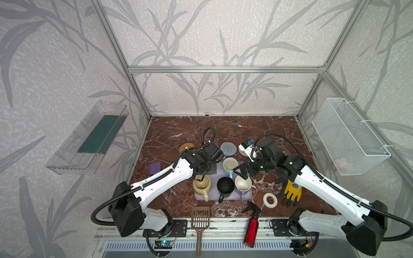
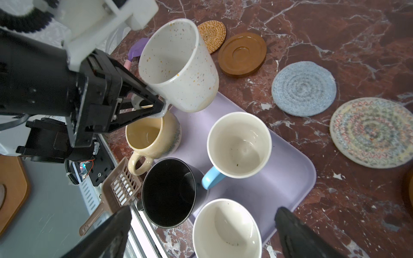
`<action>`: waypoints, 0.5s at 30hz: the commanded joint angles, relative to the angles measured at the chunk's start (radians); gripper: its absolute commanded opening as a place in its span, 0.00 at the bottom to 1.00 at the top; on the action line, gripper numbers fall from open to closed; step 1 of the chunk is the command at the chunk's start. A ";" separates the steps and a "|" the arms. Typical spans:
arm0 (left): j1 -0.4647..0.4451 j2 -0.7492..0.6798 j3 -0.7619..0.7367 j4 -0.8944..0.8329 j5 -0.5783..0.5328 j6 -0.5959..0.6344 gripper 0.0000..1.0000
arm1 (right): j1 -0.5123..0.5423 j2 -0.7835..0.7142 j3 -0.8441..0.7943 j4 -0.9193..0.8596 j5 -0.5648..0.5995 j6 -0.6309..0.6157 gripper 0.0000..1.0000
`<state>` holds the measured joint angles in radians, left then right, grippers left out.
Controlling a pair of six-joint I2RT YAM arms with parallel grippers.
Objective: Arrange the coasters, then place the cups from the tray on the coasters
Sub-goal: 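Carry speckled mug with left gripper toward woven rattan coaster while right gripper advances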
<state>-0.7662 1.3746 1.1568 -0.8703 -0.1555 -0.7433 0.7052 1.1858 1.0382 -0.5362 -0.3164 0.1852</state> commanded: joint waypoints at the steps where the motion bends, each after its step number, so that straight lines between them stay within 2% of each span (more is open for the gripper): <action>1: 0.038 -0.059 0.056 -0.018 -0.059 0.038 0.00 | 0.028 0.029 0.052 0.063 0.028 0.041 1.00; 7: 0.114 -0.091 0.067 -0.048 -0.054 0.092 0.00 | 0.079 0.093 0.102 0.114 0.112 0.085 1.00; 11: 0.155 -0.089 0.101 -0.068 -0.080 0.161 0.00 | 0.098 0.144 0.133 0.186 0.124 0.143 1.00; 15: 0.230 -0.085 0.113 -0.054 -0.026 0.221 0.00 | 0.112 0.190 0.175 0.229 0.141 0.183 1.00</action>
<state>-0.5732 1.3251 1.2137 -0.9482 -0.1616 -0.5911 0.8055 1.3586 1.1683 -0.3786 -0.2050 0.3195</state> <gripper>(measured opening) 0.194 0.999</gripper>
